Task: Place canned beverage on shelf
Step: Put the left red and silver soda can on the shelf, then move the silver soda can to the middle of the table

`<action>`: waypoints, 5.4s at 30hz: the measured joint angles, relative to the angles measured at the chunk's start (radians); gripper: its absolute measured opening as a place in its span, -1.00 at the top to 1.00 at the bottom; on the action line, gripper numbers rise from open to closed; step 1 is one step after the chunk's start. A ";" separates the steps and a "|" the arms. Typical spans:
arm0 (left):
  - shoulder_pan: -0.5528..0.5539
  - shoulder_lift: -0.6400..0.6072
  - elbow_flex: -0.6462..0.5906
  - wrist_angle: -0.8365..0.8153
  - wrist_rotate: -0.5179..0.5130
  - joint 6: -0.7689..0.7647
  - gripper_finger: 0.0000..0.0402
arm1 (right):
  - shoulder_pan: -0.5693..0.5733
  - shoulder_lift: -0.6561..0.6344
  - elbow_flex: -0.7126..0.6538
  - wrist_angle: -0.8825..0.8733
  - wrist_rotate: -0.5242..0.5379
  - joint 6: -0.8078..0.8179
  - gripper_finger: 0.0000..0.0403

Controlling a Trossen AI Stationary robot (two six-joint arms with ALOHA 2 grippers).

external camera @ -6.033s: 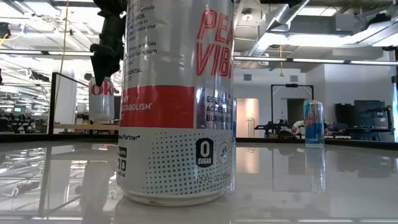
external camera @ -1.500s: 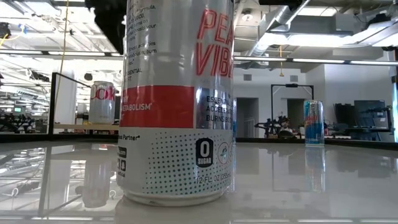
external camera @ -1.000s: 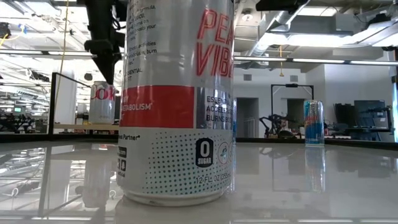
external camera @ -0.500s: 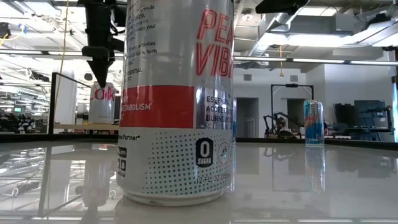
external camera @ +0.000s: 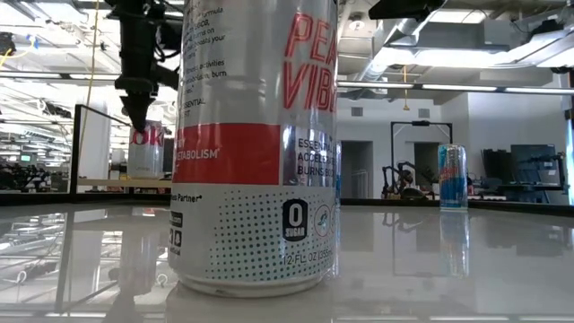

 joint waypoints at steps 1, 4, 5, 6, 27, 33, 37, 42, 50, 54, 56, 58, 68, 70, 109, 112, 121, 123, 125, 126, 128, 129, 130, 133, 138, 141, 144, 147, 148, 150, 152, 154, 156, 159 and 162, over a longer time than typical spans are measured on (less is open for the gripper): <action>0.005 0.000 -0.009 0.010 0.000 0.006 1.00 | 0.000 0.000 0.000 0.000 0.000 0.000 0.66; 0.018 0.000 -0.030 0.037 0.000 0.018 1.00 | 0.000 0.000 0.000 0.000 -0.001 0.000 0.66; 0.024 0.000 -0.033 0.043 0.000 0.018 1.00 | 0.000 0.000 0.000 0.000 -0.001 0.000 0.66; 0.029 0.000 -0.035 0.048 -0.001 0.018 1.00 | 0.000 0.000 0.000 0.000 -0.002 0.000 0.66; 0.106 0.000 -0.036 0.139 -0.042 0.033 1.00 | 0.000 0.000 0.000 0.000 -0.006 0.000 0.66; 0.136 0.000 -0.036 0.159 -0.042 0.033 1.00 | 0.000 0.000 0.000 0.000 -0.006 0.000 0.66; 0.155 0.000 -0.036 0.165 -0.036 0.034 1.00 | 0.000 0.000 0.000 0.000 -0.006 0.000 0.66; 0.169 0.000 -0.036 0.176 -0.018 0.037 1.00 | 0.000 0.000 0.000 0.000 -0.006 0.000 0.66; 0.169 0.000 -0.036 0.202 -0.017 0.042 1.00 | 0.000 0.000 0.000 0.000 -0.005 0.000 0.66; 0.169 0.000 -0.036 0.204 -0.018 0.043 1.00 | 0.000 0.000 0.000 0.000 -0.005 0.000 0.66; 0.170 0.000 -0.036 0.206 -0.019 0.044 1.00 | 0.000 0.000 0.000 0.000 -0.005 0.000 0.66; 0.177 0.000 -0.036 0.208 -0.018 0.045 1.00 | 0.000 0.000 0.000 0.000 -0.005 0.000 0.66; 0.202 0.065 -0.036 0.215 -0.018 0.044 1.00 | 0.000 0.000 0.000 -0.004 -0.005 0.000 0.66; 0.202 0.065 -0.036 0.215 -0.015 0.044 1.00 | 0.000 0.000 0.000 -0.004 -0.005 0.000 0.66; -0.663 -0.339 -0.172 0.461 0.160 -0.319 1.00 | 0.000 0.000 0.000 0.018 -0.005 0.014 0.66; -0.731 -0.339 -0.184 0.473 0.172 -0.337 1.00 | 0.000 0.000 0.000 0.022 -0.005 0.039 0.66; -0.976 -0.339 -0.186 0.480 0.189 -0.414 1.00 | 0.000 0.000 0.000 0.022 -0.005 0.042 0.66; -1.036 -0.339 -0.186 0.479 0.188 -0.445 1.00 | 0.001 0.000 0.000 0.022 -0.007 0.045 0.66; -1.101 -0.339 -0.187 0.480 0.186 -0.475 1.00 | 0.001 0.000 0.000 0.022 -0.039 0.045 0.66; -1.132 -0.339 -0.187 0.480 0.178 -0.488 1.00 | 0.001 0.000 0.000 0.022 -0.062 0.048 0.66; -1.198 -0.339 -0.187 0.480 0.148 -0.515 1.00 | 0.004 0.000 0.000 0.022 -0.114 0.085 0.66; -1.230 -0.339 -0.187 0.480 0.126 -0.525 1.00 | 0.008 0.001 0.000 0.023 -0.137 0.105 0.66; -1.260 -0.339 -0.187 0.480 0.103 -0.531 1.00 | 0.013 0.007 0.000 0.028 -0.156 0.121 0.66; -1.342 -0.339 -0.187 0.480 0.039 -0.533 1.00 | 0.044 0.026 0.000 0.027 -0.185 0.139 0.66; -1.453 -0.338 -0.197 0.522 -0.065 -0.473 1.00 | 0.135 0.109 0.011 0.074 -0.185 0.142 0.66; -1.488 -0.338 -0.245 0.630 -0.093 -0.381 1.00 | 0.202 0.177 0.094 -0.011 -0.184 0.185 0.66; -1.500 -0.344 -0.310 0.751 -0.068 -0.275 1.00 | 0.267 0.258 0.224 -0.153 -0.183 0.298 0.66; -1.494 -0.362 -0.365 0.854 -0.038 -0.197 1.00 | 0.326 0.355 0.364 -0.346 -0.176 0.460 0.66; -1.490 -0.373 -0.379 0.862 -0.029 -0.178 1.00 | 0.344 0.389 0.412 -0.406 -0.174 0.529 0.66; -1.478 -0.394 -0.400 0.880 -0.012 -0.143 1.00 | 0.376 0.457 0.510 -0.569 -0.174 0.678 0.66; -1.465 -0.430 -0.422 0.882 0.012 -0.108 1.00 | 0.406 0.523 0.610 -0.709 -0.178 0.813 0.66; -1.446 -0.465 -0.442 0.914 0.038 -0.083 1.00 | 0.436 0.591 0.703 -0.866 -0.196 0.914 0.66; -1.424 -0.499 -0.462 0.931 0.072 -0.067 1.00 | 0.465 0.652 0.791 -0.979 -0.205 0.986 0.66; -1.388 -0.540 -0.493 0.957 0.120 -0.021 1.00 | 0.508 0.726 0.891 -1.108 -0.206 1.086 0.66; -1.348 -0.564 -0.523 0.986 0.147 0.031 1.00 | 0.557 0.779 0.956 -1.189 -0.212 1.212 0.66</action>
